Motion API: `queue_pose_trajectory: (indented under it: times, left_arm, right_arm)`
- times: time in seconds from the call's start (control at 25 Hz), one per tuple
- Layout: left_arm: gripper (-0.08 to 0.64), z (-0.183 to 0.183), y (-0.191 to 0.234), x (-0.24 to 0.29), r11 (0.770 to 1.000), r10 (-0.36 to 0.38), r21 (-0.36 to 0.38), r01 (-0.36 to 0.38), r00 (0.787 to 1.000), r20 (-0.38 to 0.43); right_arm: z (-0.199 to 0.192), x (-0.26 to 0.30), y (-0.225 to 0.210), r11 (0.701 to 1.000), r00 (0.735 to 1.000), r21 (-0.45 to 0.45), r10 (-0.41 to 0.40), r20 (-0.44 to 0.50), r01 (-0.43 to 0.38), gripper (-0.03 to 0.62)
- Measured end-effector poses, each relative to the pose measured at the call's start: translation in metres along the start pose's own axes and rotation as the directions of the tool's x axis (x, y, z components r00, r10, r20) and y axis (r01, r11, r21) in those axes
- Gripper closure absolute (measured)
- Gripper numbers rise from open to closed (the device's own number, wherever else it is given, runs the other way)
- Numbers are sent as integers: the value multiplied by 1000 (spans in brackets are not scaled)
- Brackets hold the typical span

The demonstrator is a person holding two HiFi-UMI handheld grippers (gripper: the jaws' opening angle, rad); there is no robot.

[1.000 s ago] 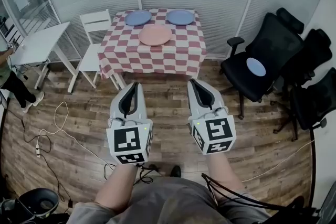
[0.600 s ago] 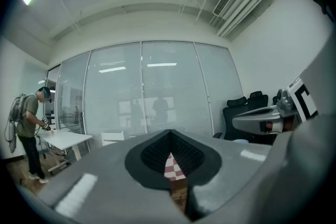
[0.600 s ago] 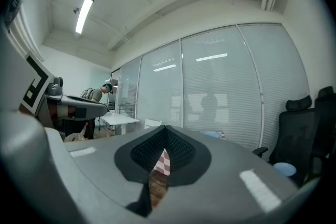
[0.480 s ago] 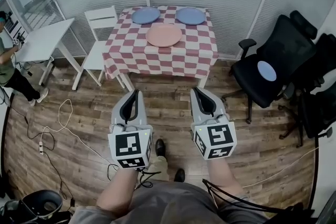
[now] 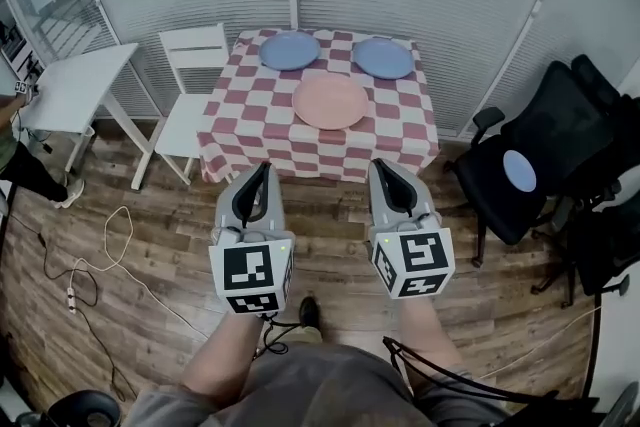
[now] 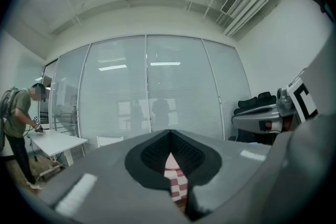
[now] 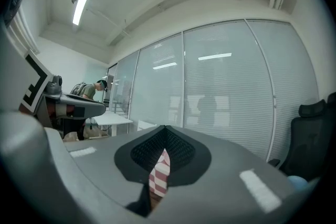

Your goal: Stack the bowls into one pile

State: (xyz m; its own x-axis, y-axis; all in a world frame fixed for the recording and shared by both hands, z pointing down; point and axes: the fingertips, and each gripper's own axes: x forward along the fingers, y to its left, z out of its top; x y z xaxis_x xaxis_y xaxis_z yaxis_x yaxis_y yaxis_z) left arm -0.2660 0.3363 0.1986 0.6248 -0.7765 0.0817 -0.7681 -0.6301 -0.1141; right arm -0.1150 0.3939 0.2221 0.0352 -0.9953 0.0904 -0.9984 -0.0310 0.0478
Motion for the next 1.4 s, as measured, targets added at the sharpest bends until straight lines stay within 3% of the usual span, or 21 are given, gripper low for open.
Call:
queue_pose_trajectory:
  times: [0.36, 0.8, 1.4]
  left_arm:
    - [560, 18, 45, 69, 999, -27, -16, 28, 998, 50]
    - [560, -3, 32, 132, 997, -74, -17, 74, 997, 1]
    - [560, -3, 34, 266, 1000, 5, -6, -5, 999, -50]
  right_arm:
    - [26, 73, -14, 998, 998, -42, -50, 23, 51, 566]
    - [0, 107, -60, 995, 995, -14, -98, -21, 98, 568]
    - [-11, 221, -148, 999, 998, 17, -37, -47, 37, 568]
